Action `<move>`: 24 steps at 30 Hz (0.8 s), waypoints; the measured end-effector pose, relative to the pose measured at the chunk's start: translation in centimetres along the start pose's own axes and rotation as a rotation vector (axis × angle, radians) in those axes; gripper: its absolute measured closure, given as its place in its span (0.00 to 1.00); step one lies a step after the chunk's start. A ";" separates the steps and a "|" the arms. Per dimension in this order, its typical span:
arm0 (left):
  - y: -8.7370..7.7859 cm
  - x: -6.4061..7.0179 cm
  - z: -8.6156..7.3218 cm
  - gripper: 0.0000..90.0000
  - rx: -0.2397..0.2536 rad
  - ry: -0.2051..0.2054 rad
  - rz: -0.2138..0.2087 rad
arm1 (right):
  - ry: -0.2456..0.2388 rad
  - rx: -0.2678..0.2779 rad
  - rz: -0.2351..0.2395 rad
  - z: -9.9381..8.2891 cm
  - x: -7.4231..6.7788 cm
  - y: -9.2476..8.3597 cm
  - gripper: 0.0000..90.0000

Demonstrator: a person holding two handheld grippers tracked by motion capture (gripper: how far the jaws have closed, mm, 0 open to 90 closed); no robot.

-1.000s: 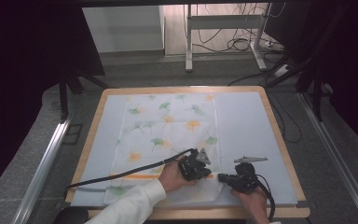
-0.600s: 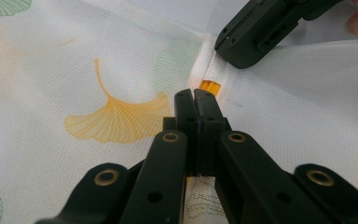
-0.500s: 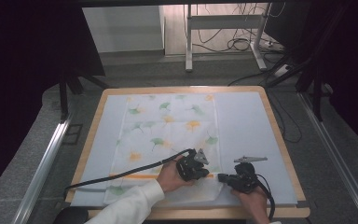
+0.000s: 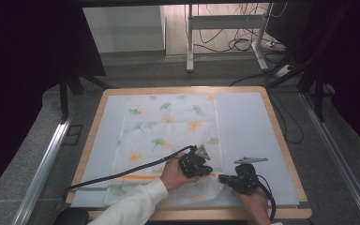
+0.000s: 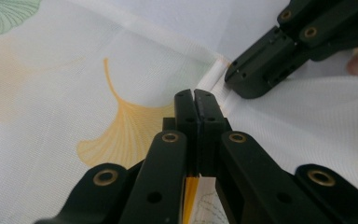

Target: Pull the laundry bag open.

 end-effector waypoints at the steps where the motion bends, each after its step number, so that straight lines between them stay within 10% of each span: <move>1: 0.2 -0.1 0.1 1.00 -0.002 0.004 0.007 | -0.002 0.000 -0.001 0.0 0.0 0.0 1.00; 24: 0.8 0.7 0.3 1.00 -0.039 0.055 0.093 | -0.001 0.006 -0.010 -0.1 -0.1 0.0 1.00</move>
Point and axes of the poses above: each handheld gripper's, and its own axes: y roughly forward along the jaws, z roughly out of its top, x roughly to its right, the point moved 3 cm from there along y, roughly forward along the jaws, and after that the axes turned 5 degrees about -z, right-handed, at the moved point
